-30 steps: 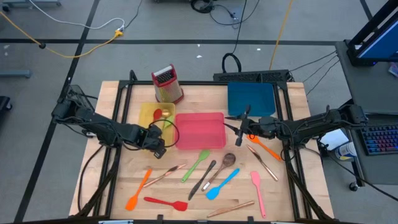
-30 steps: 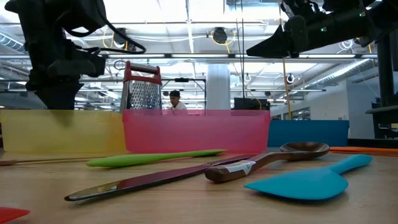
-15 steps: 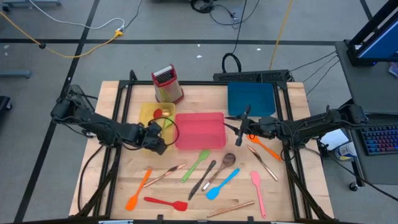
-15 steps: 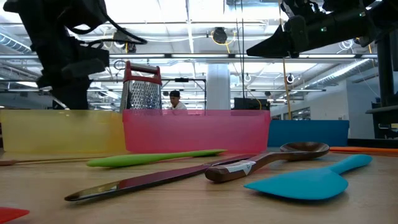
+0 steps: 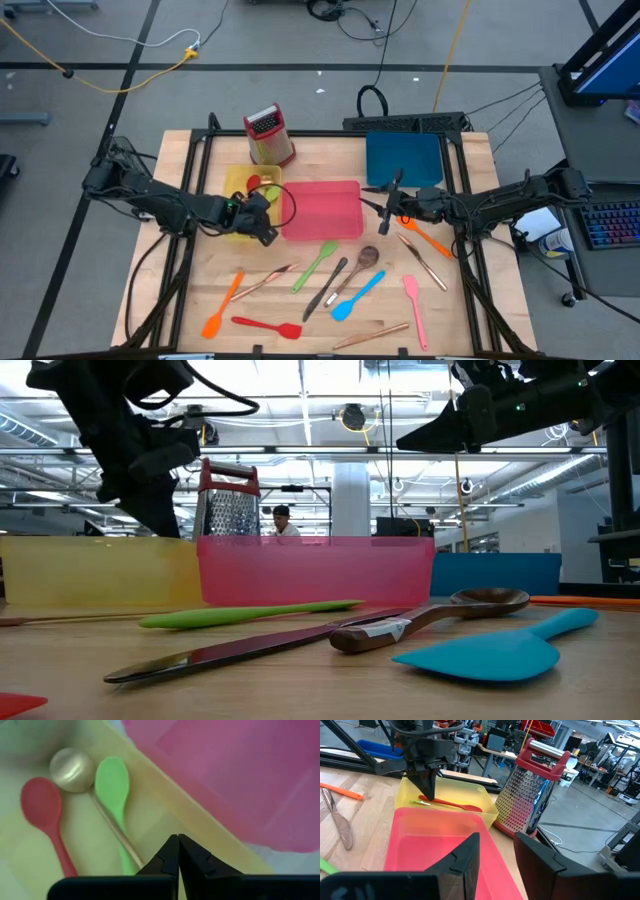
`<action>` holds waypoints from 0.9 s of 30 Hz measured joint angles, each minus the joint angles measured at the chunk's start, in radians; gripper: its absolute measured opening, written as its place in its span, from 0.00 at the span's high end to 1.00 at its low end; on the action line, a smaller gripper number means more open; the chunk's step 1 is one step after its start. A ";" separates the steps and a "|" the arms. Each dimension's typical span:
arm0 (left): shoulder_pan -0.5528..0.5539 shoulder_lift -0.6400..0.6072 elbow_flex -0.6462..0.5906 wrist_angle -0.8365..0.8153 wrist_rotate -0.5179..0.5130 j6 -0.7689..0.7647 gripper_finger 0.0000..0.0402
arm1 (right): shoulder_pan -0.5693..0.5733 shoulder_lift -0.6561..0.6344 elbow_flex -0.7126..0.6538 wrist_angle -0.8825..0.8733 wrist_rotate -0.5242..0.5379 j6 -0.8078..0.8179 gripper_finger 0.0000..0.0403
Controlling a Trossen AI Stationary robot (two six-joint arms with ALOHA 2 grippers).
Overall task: Pick & Place Kitchen Items
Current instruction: Put the gold serving spoon into the yellow bin
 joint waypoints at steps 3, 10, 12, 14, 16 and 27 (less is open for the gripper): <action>0.015 0.013 0.000 0.004 0.003 -0.001 0.99 | 0.000 0.000 0.000 0.000 0.000 0.000 0.72; 0.021 0.081 0.000 0.002 0.027 0.001 0.99 | 0.000 0.000 0.000 0.000 0.000 0.000 0.72; 0.021 0.105 0.000 0.003 0.033 0.002 0.99 | 0.000 0.000 0.000 0.000 -0.001 0.000 0.72; 0.021 0.125 0.000 -0.010 0.039 0.000 0.99 | 0.000 0.000 0.000 0.000 -0.001 0.000 0.72; 0.022 0.133 0.000 -0.022 0.039 -0.010 0.98 | 0.000 0.000 0.000 0.000 -0.001 0.000 0.72; 0.023 0.134 0.000 -0.213 0.040 -0.081 0.99 | 0.000 0.000 0.000 0.000 0.000 0.000 0.72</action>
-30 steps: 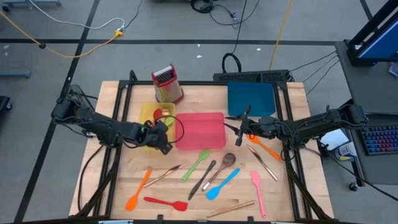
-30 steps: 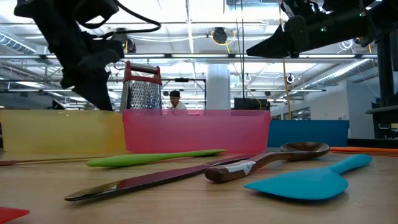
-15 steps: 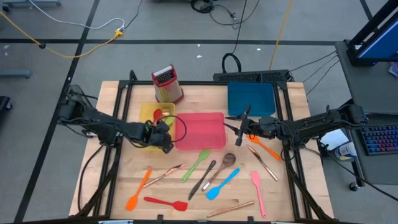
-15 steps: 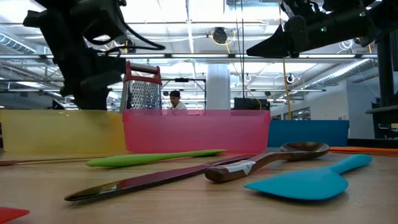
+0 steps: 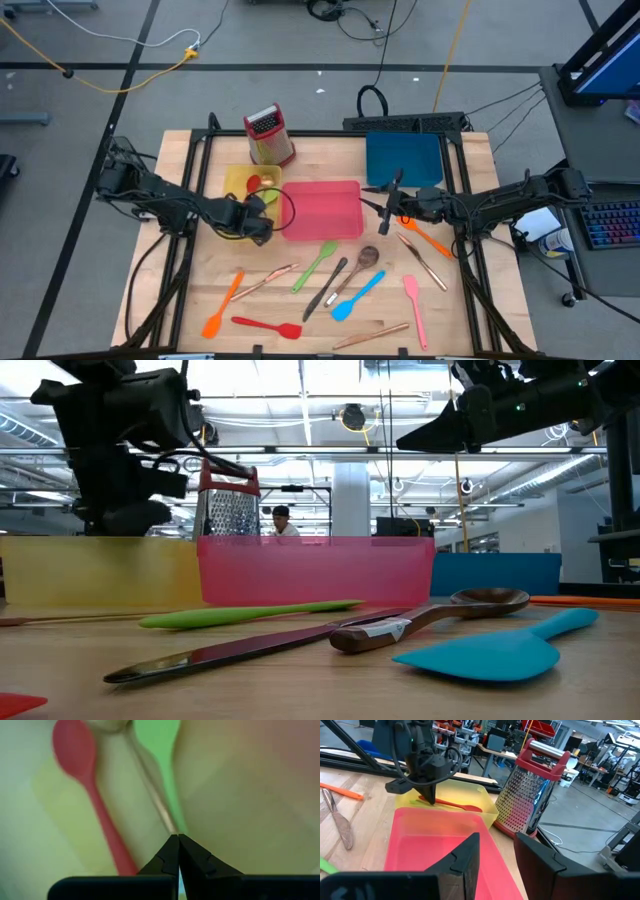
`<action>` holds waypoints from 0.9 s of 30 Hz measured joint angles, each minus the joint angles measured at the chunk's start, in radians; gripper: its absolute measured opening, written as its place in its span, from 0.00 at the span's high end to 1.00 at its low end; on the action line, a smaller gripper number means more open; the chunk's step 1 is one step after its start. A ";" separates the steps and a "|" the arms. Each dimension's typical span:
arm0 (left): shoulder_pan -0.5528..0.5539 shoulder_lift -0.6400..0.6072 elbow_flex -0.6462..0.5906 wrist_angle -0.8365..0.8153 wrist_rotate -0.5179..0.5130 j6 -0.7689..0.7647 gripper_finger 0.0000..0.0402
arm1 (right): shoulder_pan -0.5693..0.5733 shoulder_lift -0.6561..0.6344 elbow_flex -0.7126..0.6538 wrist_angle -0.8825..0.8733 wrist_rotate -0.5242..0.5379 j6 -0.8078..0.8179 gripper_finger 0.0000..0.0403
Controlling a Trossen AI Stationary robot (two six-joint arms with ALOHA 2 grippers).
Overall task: Pick & Place Kitchen Items
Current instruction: Put the gold serving spoon into the yellow bin
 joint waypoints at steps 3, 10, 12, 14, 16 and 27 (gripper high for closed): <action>0.000 0.000 0.000 -0.034 0.000 -0.027 0.99 | 0.000 0.000 0.000 0.000 0.000 0.000 0.72; 0.000 0.000 0.000 -0.073 -0.010 -0.046 0.99 | 0.000 0.000 0.000 0.000 0.000 0.000 0.72; 0.000 0.000 0.000 -0.088 -0.010 -0.060 0.99 | 0.000 0.000 0.000 0.000 0.000 0.000 0.72; 0.000 0.000 0.000 -0.089 -0.013 -0.066 0.98 | 0.000 0.000 0.000 0.000 0.000 0.000 0.72; 0.000 0.000 0.000 -0.088 -0.033 -0.066 0.97 | 0.000 0.000 0.000 0.000 0.000 0.000 0.72; 0.000 -0.017 0.000 0.011 -0.062 0.006 0.98 | 0.000 0.000 0.000 0.000 0.000 0.000 0.72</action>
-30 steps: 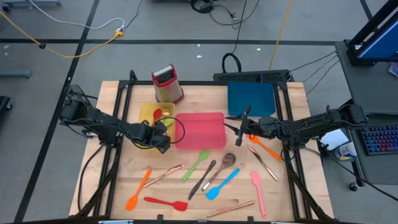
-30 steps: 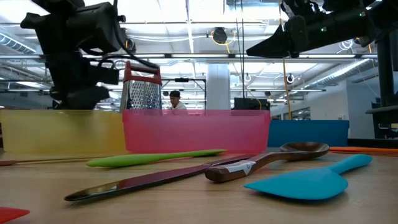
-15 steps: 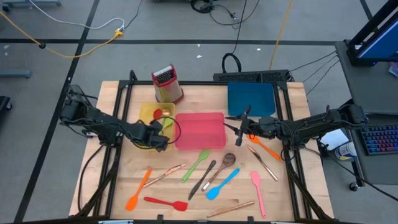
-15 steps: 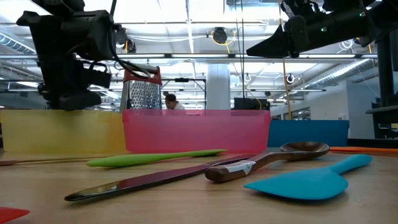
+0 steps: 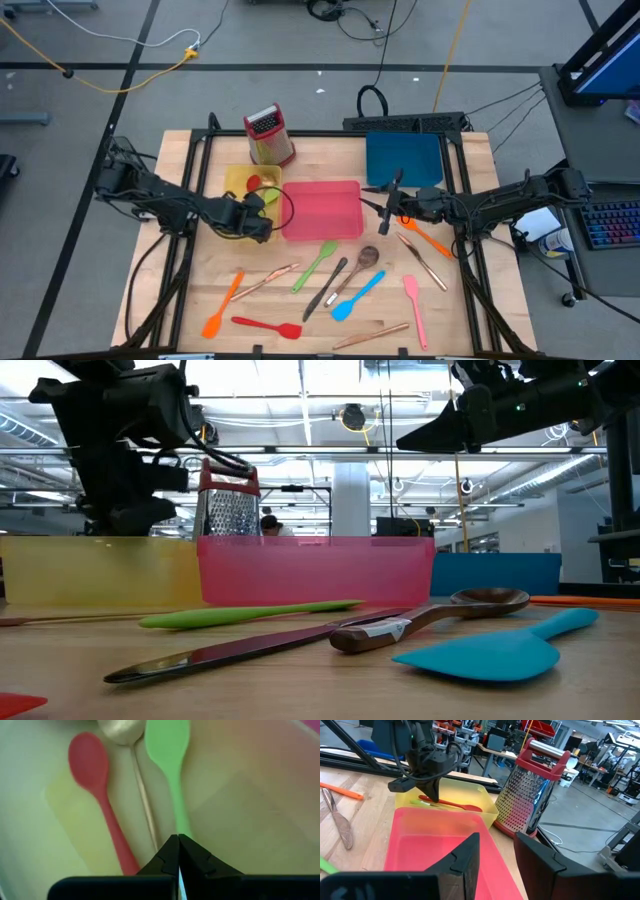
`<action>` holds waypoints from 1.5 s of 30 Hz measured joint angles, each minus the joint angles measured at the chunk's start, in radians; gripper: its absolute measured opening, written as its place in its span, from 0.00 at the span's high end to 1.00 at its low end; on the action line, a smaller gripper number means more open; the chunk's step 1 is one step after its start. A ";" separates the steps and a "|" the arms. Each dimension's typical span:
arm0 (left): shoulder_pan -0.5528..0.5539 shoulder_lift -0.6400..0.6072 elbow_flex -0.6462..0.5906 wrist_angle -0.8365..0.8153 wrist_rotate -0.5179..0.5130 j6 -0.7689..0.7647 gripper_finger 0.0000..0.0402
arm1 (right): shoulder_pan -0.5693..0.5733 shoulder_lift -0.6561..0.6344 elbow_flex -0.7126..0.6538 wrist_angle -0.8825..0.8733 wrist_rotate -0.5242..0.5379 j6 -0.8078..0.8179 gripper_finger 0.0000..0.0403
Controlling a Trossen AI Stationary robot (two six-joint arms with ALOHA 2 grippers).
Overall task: Pick & Place Kitchen Items
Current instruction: Put the gold serving spoon into the yellow bin, then put the brown serving spoon into the yellow bin
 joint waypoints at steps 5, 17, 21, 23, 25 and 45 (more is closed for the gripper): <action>0.000 -0.001 0.000 0.005 -0.027 0.007 0.98 | 0.000 0.000 0.000 -0.001 0.000 0.000 0.72; 0.000 -0.103 0.000 0.158 -0.008 0.060 0.96 | 0.000 0.000 0.000 0.000 0.000 0.000 0.72; 0.000 -0.178 0.000 0.202 -0.027 0.090 0.97 | 0.000 0.000 0.000 0.000 0.000 0.000 0.72; 0.000 -0.211 0.000 0.234 -0.028 0.123 0.99 | 0.000 0.000 0.000 0.000 0.000 0.000 0.72; 0.000 -0.235 0.000 0.282 -0.027 0.151 0.99 | 0.000 0.000 0.000 0.001 0.001 0.000 0.72; -0.052 -0.248 0.000 0.607 -0.026 0.381 0.90 | 0.004 0.000 0.000 -0.119 -0.427 0.000 0.72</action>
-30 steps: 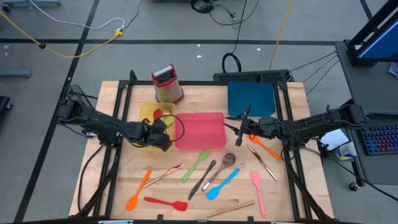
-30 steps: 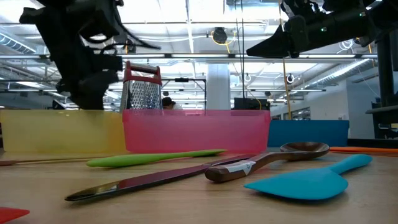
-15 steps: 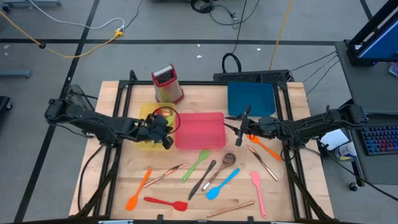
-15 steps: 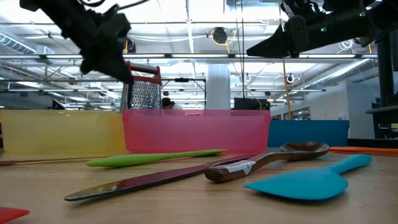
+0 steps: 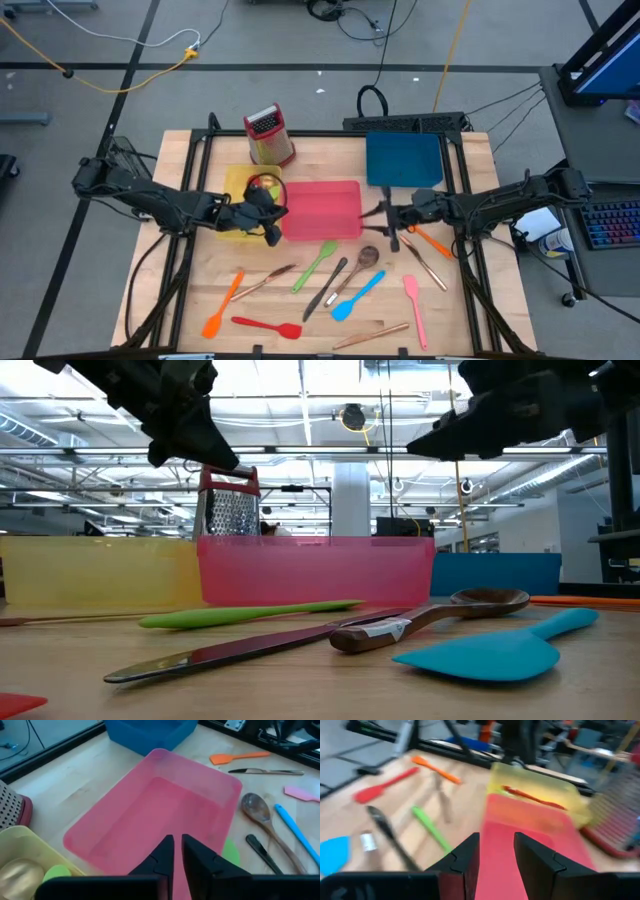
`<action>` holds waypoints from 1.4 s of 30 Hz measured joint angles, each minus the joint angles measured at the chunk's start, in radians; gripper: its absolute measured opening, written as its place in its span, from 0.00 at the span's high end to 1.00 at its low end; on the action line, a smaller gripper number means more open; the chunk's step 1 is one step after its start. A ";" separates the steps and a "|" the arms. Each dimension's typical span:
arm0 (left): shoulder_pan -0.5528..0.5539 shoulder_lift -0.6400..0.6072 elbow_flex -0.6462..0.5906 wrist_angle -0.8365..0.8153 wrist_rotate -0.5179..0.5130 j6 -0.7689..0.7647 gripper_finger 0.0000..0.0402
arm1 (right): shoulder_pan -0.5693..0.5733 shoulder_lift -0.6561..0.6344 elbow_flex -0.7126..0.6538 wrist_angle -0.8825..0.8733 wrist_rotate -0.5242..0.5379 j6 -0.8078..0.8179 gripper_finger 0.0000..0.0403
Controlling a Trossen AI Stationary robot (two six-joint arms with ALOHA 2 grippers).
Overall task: Pick & Place Kitchen Items
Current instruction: Put the brown serving spoon into the yellow bin
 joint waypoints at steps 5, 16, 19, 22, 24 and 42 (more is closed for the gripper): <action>0.000 0.000 0.000 -0.033 0.045 -0.057 0.86 | 0.025 0.000 0.000 -0.005 -0.111 -0.001 0.72; 0.000 0.000 0.000 -0.056 0.100 -0.082 0.83 | 0.106 0.062 0.000 0.041 -0.148 -0.024 0.66; 0.000 0.000 0.000 -0.057 0.102 -0.082 0.83 | 0.126 0.120 0.000 0.124 -0.147 -0.025 0.60; 0.000 0.000 0.000 -0.053 0.117 -0.082 0.83 | 0.130 0.185 0.000 0.210 -0.147 -0.026 0.54; 0.000 0.000 0.000 -0.050 0.120 -0.054 0.83 | 0.129 0.227 0.005 0.231 -0.145 -0.024 0.52; 0.001 0.000 0.000 -0.056 0.129 0.054 0.83 | 0.181 0.449 0.226 -0.103 -0.182 -0.032 0.51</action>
